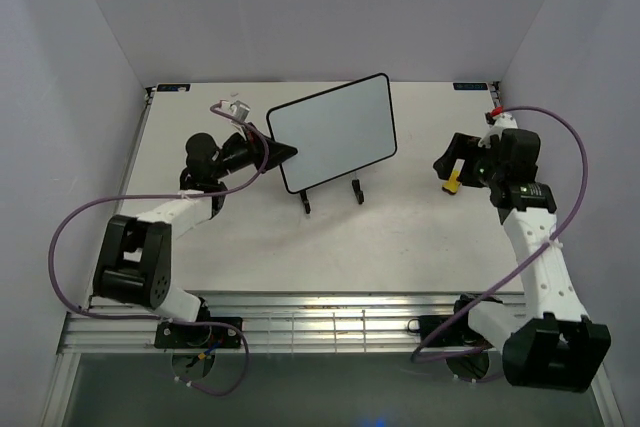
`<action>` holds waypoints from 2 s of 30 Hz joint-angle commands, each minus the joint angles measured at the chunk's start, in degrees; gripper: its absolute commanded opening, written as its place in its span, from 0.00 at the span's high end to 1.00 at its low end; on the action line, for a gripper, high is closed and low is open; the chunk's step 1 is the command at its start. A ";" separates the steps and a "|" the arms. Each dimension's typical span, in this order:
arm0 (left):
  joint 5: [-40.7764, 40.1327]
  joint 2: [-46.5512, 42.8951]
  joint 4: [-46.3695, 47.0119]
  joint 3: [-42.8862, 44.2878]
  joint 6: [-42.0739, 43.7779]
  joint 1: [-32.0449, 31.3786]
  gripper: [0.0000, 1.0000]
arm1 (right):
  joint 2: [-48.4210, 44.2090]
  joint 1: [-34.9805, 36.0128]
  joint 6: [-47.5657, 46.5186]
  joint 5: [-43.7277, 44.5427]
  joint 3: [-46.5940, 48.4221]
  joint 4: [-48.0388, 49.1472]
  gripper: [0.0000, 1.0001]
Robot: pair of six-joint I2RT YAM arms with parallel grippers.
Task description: Erase the whiteboard
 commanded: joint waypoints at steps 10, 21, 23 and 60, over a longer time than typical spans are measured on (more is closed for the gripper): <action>19.25 18.95 25.52 10.70 -10.51 7.35 1.00 | -8.56 7.20 -0.53 -3.41 -1.78 -1.94 0.10; 19.97 25.45 27.90 10.95 -10.51 7.70 1.00 | -7.06 8.87 -1.76 -3.24 -1.70 -2.47 0.10; 19.44 25.98 26.32 11.22 -9.11 7.79 1.00 | -7.32 9.22 -1.85 -3.06 -1.61 -2.56 0.10; 20.23 36.88 33.60 12.72 -11.39 9.99 1.00 | -6.01 12.29 -2.90 -1.13 -0.55 -3.17 0.10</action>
